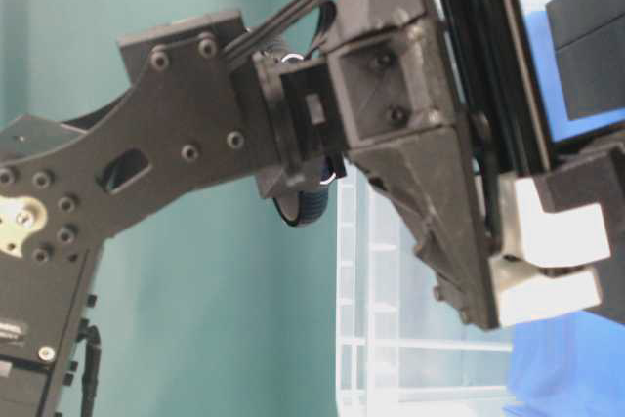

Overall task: Take the box out of the case with the left arm.
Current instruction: 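Carry the box forward and lower it onto the table right of the middle box, then open the left gripper to release the box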

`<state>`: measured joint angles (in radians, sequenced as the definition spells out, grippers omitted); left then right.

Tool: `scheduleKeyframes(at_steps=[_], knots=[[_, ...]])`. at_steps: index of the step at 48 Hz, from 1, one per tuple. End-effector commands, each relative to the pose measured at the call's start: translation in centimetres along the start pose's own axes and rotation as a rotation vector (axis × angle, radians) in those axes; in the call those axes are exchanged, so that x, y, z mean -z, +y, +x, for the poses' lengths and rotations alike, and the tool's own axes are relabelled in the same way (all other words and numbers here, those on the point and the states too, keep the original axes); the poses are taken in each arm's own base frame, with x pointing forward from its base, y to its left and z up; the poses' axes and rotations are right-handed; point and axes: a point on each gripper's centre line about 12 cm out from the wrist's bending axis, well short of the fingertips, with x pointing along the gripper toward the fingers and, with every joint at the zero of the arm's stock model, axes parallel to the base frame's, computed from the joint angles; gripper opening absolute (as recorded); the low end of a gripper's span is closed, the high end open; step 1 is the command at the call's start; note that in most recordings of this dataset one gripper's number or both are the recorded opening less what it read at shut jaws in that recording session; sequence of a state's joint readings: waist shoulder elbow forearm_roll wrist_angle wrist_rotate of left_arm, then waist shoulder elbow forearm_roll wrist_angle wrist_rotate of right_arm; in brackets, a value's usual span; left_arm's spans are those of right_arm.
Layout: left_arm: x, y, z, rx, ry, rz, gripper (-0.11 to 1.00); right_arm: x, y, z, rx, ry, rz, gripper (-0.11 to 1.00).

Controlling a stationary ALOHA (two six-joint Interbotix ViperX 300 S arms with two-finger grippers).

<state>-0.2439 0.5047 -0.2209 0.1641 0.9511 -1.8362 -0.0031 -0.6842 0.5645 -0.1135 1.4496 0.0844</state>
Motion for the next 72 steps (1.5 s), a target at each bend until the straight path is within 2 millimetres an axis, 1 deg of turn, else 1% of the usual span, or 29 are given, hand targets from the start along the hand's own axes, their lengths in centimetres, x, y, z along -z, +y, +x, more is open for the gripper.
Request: scheduleKeyframes(at_steps=[1,29,31,33,34,37,44,53,56,62,72], knots=[[-0.2,-0.7,-1.5,0.038,0.005,-0.002,0.63,-0.2,0.0,-0.4,0.000,-0.015,0.003,0.02],[-0.1,-1.1,-1.7,0.061,0.014,0.004,0.64,-0.2,0.0,-0.4,-0.001,-0.014,0.003,0.02],[-0.1,-1.1,-1.7,0.059,0.014,0.004,0.69,-0.2,-0.1,-0.4,-0.001,-0.015,0.005,0.02],[-0.1,-1.1,-1.7,0.062,0.014,0.003,0.80,-0.2,-0.1,-0.4,-0.001,-0.017,0.006,0.02],[-0.1,-1.1,-1.8,0.064,0.014,0.003,0.84,-0.2,0.0,-0.4,-0.001,-0.015,0.005,0.02],[-0.1,-1.1,-1.9,0.065,0.015,0.001,0.90,-0.2,0.0,-0.4,-0.002,-0.016,0.006,0.02],[-0.1,-1.2,-2.1,0.068,0.015,0.000,0.87,-0.1,0.0,-0.4,-0.002,-0.015,0.008,0.02],[-0.3,-1.3,-2.7,0.077,0.017,-0.011,0.87,-0.1,0.0,-0.4,-0.002,-0.015,0.008,0.02],[-0.5,-1.5,-3.4,0.083,0.016,-0.015,0.87,-0.2,0.0,-0.4,-0.003,-0.017,0.007,0.02],[-1.1,-1.9,-6.0,0.088,0.012,-0.027,0.87,-0.1,-0.1,-0.5,-0.003,-0.020,0.008,0.02],[-2.0,-1.7,-10.2,0.062,-0.009,-0.033,0.87,-0.1,-0.1,-0.5,-0.003,-0.019,0.005,0.02]])
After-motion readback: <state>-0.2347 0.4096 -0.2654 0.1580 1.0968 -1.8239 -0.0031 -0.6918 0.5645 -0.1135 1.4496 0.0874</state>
